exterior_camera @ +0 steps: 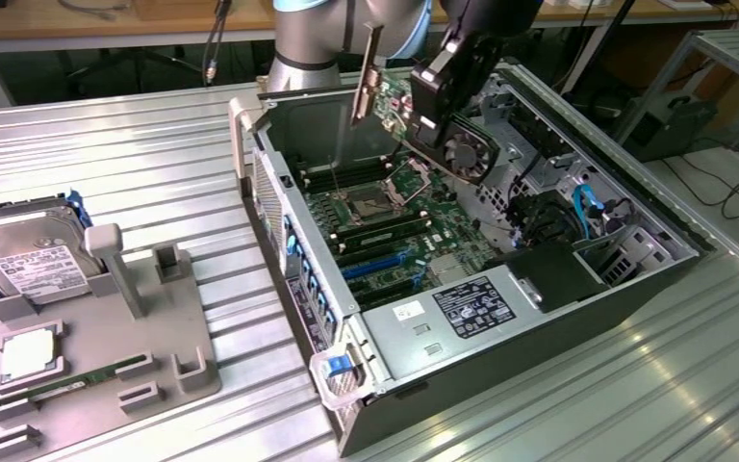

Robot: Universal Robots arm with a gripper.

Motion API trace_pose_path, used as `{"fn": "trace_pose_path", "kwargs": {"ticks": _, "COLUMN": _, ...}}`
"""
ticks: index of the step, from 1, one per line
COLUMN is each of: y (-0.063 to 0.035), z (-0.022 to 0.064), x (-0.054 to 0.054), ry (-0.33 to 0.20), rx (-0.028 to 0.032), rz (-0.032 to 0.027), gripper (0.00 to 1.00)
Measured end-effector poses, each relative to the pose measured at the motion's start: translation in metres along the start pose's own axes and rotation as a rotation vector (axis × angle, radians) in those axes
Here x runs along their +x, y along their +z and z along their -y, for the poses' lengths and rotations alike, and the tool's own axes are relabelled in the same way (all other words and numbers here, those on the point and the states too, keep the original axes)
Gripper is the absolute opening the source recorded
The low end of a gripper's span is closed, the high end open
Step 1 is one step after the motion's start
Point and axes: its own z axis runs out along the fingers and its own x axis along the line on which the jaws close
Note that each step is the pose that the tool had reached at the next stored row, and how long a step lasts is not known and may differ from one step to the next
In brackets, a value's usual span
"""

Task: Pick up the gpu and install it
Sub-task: 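Insert the gpu into the slot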

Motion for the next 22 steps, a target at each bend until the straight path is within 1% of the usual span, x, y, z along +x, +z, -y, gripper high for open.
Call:
{"fn": "trace_pose_path", "kwargs": {"ticks": 11, "y": -0.0002, "z": 0.0012, "x": 0.0006, "ry": -0.12, "rx": -0.0009, "rz": -0.0075, "gripper": 0.27}}
{"fn": "trace_pose_path", "kwargs": {"ticks": 14, "y": -0.0001, "z": 0.0015, "x": 0.0008, "ry": -0.167, "rx": -0.0013, "rz": -0.0103, "gripper": 0.27}}
{"fn": "trace_pose_path", "kwargs": {"ticks": 22, "y": -0.0002, "z": 0.0022, "x": 0.0011, "ry": -0.244, "rx": -0.0019, "rz": -0.0151, "gripper": 0.27}}
